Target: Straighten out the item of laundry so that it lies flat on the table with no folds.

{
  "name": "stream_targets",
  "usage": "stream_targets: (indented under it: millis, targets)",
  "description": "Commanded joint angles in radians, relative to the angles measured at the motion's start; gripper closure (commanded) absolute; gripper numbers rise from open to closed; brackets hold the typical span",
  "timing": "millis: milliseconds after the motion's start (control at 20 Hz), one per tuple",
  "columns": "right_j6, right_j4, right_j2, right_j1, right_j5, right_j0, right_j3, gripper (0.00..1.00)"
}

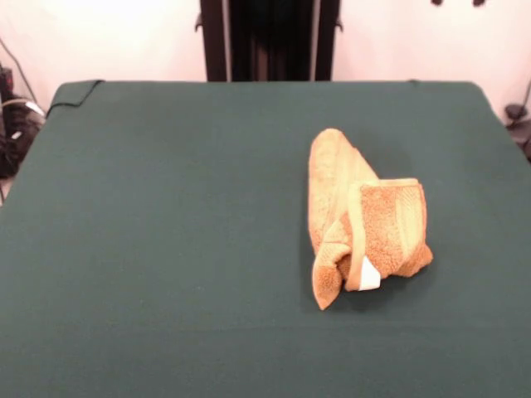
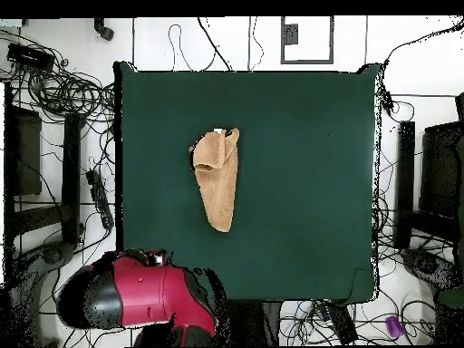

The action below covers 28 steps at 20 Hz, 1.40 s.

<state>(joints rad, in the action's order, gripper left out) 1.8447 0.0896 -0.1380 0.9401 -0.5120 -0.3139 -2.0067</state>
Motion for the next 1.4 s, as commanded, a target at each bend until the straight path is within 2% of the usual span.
stream_targets:
  millis: [50,450,700,1000,1400]
  targets:
    - [0.330,0.090,0.031,-0.212,0.134,-0.042,0.045,0.00]
    - [0.371,0.132,0.042,-0.324,0.254,-0.065,0.066,0.00]
    - [0.334,0.140,0.052,-0.369,0.317,-0.047,0.077,0.00]
    - [0.257,0.109,0.065,-0.350,0.271,-0.019,0.099,0.00]
    - [0.184,0.067,0.037,-0.255,0.029,-0.035,0.194,0.00]
